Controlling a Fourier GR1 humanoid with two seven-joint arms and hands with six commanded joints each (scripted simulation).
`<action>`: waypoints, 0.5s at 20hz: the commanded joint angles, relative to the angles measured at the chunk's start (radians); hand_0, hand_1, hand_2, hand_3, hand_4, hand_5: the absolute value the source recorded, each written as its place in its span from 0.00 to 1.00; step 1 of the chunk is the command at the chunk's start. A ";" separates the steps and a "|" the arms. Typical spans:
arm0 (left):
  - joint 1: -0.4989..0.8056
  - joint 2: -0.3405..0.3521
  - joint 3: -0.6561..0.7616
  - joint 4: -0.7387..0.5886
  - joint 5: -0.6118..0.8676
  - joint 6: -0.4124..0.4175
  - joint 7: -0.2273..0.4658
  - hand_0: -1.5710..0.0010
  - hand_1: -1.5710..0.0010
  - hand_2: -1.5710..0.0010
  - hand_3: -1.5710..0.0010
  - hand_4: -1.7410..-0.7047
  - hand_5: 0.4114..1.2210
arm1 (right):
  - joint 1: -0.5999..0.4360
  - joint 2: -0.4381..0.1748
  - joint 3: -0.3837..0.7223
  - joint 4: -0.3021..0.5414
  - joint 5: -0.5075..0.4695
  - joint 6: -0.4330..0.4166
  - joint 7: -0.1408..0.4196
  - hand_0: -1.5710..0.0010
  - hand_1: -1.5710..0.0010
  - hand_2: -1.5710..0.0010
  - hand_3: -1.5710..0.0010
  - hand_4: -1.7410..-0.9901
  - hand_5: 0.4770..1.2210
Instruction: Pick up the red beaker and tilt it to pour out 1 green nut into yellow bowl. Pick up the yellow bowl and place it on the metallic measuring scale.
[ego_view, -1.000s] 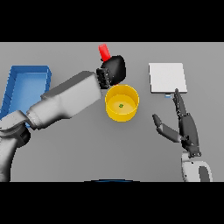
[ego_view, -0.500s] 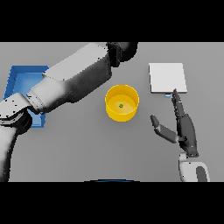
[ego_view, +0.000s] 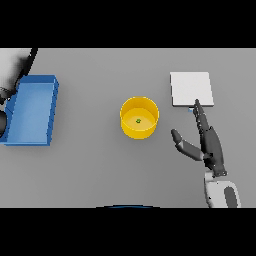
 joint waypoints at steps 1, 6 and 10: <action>0.007 0.024 0.079 0.035 0.073 -0.002 0.019 0.00 0.00 0.00 0.04 0.01 1.00 | 0.005 -0.001 -0.001 -0.007 -0.003 0.000 -0.004 1.00 1.00 1.00 1.00 0.83 0.14; 0.161 0.147 0.332 0.105 0.341 0.098 0.075 0.00 0.00 0.00 0.01 0.00 1.00 | -0.027 -0.008 0.007 0.020 0.026 -0.011 0.015 1.00 1.00 1.00 1.00 0.82 0.17; 0.334 0.167 0.419 0.066 0.469 0.247 0.227 0.00 0.00 0.00 0.01 0.00 1.00 | -0.007 -0.019 0.011 0.019 0.026 0.002 -0.017 1.00 1.00 1.00 1.00 0.80 0.20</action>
